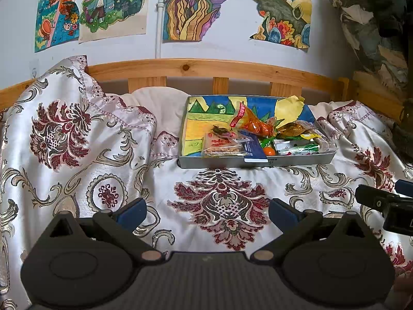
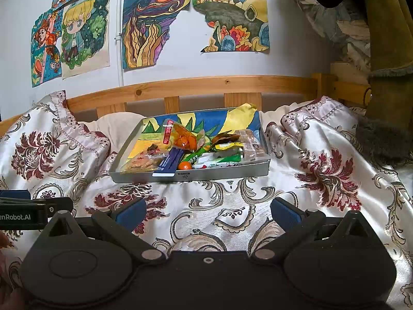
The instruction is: Organize snacks
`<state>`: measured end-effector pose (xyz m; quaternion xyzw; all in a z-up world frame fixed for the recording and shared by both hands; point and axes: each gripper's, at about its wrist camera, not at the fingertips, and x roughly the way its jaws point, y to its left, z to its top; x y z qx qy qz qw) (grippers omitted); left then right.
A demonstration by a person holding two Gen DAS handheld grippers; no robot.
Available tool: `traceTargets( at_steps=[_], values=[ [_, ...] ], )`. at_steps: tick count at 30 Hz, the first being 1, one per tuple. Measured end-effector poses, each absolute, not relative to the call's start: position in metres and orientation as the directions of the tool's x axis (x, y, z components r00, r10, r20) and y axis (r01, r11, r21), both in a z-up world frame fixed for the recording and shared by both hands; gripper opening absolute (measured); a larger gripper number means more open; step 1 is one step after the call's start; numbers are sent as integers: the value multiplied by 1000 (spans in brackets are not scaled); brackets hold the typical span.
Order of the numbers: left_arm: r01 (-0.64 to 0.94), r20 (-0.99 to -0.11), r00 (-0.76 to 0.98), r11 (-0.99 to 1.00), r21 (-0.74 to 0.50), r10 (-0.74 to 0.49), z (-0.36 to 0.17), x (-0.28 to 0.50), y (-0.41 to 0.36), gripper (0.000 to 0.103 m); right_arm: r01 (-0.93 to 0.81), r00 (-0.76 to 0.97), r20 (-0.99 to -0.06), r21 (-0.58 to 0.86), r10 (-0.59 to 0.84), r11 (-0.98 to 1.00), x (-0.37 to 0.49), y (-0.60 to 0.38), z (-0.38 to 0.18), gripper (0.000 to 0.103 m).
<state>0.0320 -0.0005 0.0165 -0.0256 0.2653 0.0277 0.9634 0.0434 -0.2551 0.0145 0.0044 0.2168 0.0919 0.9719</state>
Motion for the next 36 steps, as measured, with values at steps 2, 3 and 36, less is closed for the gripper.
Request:
traceTargets(
  at_steps=[2, 3, 36],
  values=[
    [-67, -513, 858, 997, -35, 40, 17, 32, -1, 102, -176, 889, -421, 48, 180, 983, 43, -255, 14, 102],
    [-67, -513, 858, 997, -34, 40, 17, 32, -1, 102, -177, 889, -421, 48, 180, 983, 43, -255, 14, 102],
    [-46, -535, 844, 999, -9, 34, 18, 28, 0, 102, -176, 887, -426, 49, 180, 983, 39, -252, 11, 102]
  ],
)
